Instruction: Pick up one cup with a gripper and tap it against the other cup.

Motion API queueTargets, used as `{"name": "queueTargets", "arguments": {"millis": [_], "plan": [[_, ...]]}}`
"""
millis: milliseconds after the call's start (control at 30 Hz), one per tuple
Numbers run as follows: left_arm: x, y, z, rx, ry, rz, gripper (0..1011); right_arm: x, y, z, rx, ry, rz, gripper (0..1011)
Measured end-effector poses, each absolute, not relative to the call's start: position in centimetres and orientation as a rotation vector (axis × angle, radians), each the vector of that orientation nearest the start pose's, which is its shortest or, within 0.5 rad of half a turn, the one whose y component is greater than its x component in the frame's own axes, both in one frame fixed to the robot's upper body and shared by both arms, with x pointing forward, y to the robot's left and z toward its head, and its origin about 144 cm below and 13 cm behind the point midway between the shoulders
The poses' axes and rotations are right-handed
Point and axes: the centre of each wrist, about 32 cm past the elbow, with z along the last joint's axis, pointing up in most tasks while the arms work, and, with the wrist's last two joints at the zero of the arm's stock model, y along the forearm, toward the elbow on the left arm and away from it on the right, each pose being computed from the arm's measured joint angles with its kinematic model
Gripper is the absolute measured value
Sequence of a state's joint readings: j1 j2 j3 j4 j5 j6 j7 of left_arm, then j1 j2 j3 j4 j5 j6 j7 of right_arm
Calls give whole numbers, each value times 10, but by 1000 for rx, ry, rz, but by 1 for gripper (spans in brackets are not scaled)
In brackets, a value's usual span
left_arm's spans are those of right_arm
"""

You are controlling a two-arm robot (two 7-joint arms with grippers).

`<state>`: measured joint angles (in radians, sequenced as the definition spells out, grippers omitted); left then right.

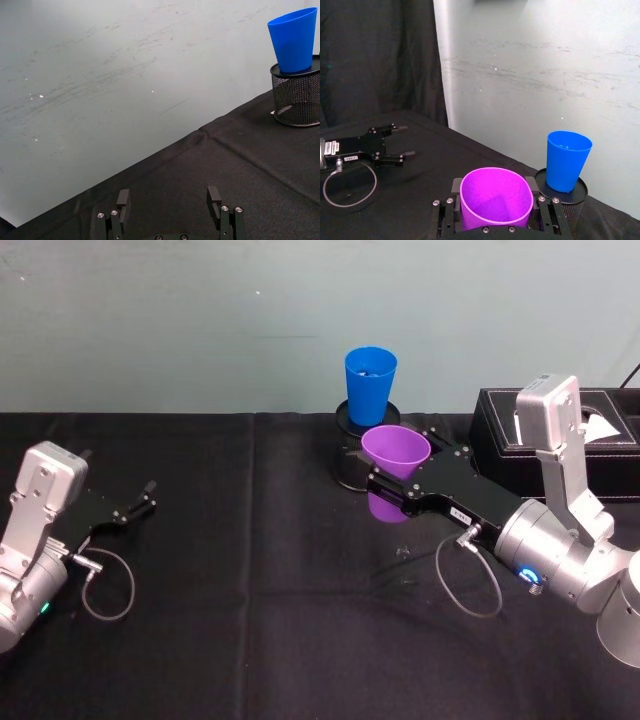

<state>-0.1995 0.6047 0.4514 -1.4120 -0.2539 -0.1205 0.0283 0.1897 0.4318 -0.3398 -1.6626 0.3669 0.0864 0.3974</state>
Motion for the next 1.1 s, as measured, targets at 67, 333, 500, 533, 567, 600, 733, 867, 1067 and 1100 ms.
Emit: {"name": "queueTargets", "arguments": {"millis": [67,333,500,533,567,600,733,867,1067,1100], "plan": [[489,310,1140,305,-285,1248,1000,490,-241,1213,-51,-101,-834,755],[489,310,1140,305,-285,1248,1000,490,-241,1213,-51,-101,-834,754],[489,310,1140,304,-285,1248,1000,490,-241,1213,-52,-99,-834,754],[489,310,1140,304,-285,1248,1000,491,-240,1211,-56,-92,-836,754],[489,310,1140,304,-285,1248,1000,492,-239,1210,-58,-88,-837,754],[489,310,1140,305,-285,1248,1000,495,-238,1209,-62,-78,-845,754],[489,310,1140,304,-285,1248,1000,503,-235,1206,-72,-56,-864,754],[489,310,1140,305,-285,1248,1000,514,-233,1204,-77,-43,-876,755],[489,310,1140,305,-285,1248,1000,536,-229,1199,-81,-34,-891,754],[489,310,1140,305,-285,1248,1000,538,-228,1198,-80,-34,-892,754]]}}
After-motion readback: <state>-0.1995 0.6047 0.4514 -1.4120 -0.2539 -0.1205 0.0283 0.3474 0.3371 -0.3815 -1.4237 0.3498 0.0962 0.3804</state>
